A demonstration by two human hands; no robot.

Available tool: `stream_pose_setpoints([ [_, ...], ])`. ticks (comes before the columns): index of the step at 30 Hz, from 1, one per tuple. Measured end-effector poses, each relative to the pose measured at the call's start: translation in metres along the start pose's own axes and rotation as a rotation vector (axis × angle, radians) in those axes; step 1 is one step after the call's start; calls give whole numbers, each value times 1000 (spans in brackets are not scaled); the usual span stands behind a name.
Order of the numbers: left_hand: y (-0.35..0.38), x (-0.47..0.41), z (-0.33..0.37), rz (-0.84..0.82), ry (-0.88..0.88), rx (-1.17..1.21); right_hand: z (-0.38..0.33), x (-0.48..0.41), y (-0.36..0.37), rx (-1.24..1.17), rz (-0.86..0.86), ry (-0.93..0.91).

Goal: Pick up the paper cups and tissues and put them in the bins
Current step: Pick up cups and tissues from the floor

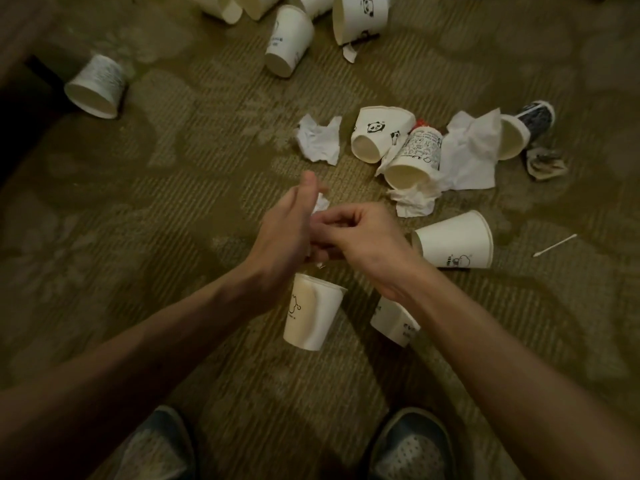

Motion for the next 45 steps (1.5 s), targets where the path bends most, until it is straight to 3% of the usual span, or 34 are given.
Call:
stream_pose_setpoints([
  [4,-3,1,-3,3,135,-46,-1,5,1,8,-111,1],
  [6,-5,1,-5,-28,153,-52,-7,1,-13,147,-107,-42],
  [10,-3,-4,-3,-10,186,-123,-17,-25,-59,759,282,-329],
  [12,1,-7,-3,-18,202,-176,-13,-37,-74,925,351,-374],
  [16,7,-8,-3,-52,188,-187,7,-53,-83,1236,242,-295],
  [22,9,-10,-6,-107,41,-142,6,-60,-79,1320,225,-272],
  [24,11,-11,-8,-105,-16,-145,2,-59,-80,1243,240,-242],
  [28,13,-12,-11,-105,-16,-127,-8,-49,-81,856,283,-189],
  [31,13,-12,-8,-56,32,-95,-15,-34,-71,334,245,-84],
  [35,17,-8,-4,-44,163,-100,-19,-14,-54,-272,35,78],
  [39,30,1,1,-86,200,-56,-15,-3,-45,-524,-63,168],
  [45,56,18,11,-354,193,-17,-9,13,-67,-687,-54,214],
])
Point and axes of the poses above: each hand's wrist, its own x-axis away from the middle knuckle, its own y-axis out of the palm, z = x × y, the point moved 2 cm from there along -x, towards the middle knuckle, and after that the axes turned 13 degrees about z, right-handed, at the moved point
